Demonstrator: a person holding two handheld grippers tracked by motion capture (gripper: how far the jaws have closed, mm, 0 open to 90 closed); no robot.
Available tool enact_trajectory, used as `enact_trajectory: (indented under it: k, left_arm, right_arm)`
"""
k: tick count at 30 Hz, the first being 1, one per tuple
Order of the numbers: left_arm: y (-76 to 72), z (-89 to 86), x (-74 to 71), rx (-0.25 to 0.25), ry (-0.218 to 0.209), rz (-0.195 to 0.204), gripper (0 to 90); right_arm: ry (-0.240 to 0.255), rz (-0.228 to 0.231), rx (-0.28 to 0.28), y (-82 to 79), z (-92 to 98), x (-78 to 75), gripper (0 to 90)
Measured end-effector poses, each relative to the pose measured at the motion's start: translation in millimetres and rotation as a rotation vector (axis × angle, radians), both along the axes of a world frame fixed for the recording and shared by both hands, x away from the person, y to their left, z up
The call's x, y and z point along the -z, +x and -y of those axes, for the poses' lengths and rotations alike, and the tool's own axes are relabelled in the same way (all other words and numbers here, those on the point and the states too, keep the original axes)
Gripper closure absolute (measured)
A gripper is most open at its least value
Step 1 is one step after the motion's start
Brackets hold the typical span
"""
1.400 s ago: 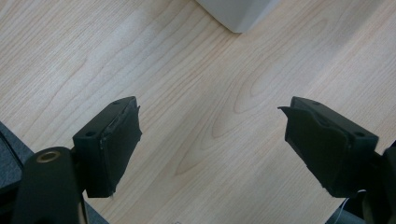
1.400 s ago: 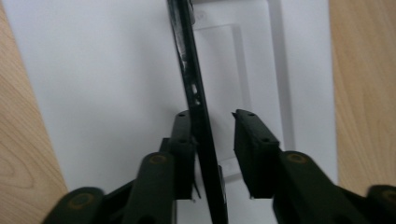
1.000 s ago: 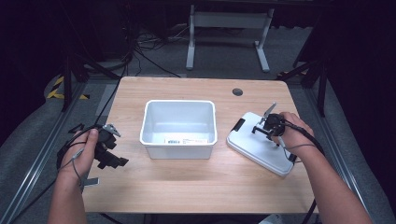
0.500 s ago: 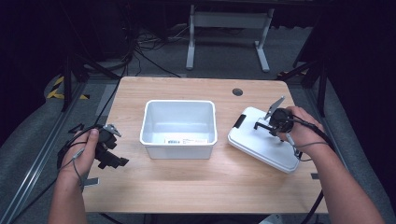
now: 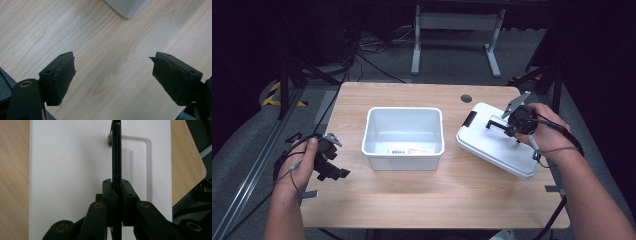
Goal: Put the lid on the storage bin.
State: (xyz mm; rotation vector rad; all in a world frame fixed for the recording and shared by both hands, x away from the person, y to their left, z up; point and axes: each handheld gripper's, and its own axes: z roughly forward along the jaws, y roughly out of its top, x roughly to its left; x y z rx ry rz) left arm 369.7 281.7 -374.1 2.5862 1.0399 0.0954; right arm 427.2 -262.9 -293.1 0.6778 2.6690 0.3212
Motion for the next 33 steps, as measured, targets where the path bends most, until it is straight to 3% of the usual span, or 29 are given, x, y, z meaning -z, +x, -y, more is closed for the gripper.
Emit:
enact_trajectory:
  k: [16,25,33]
  left_arm:
    - [0.5,0.4,0.3,0.001,0.001,-0.003,18.9]
    - [0.4,-0.8,-0.4,0.003,-0.004,0.000,18.8]
    - [3.4,1.7,-0.2,0.009,-0.003,0.003,18.9]
  right_arm:
    - [0.046,0.035,-0.063,-4.8,-11.6,-32.2,84.6]
    - [0.061,0.059,-0.128,-7.3,-33.5,-52.2,84.6]
    - [0.082,0.045,-0.187,-4.3,-60.4,-60.7,84.6]
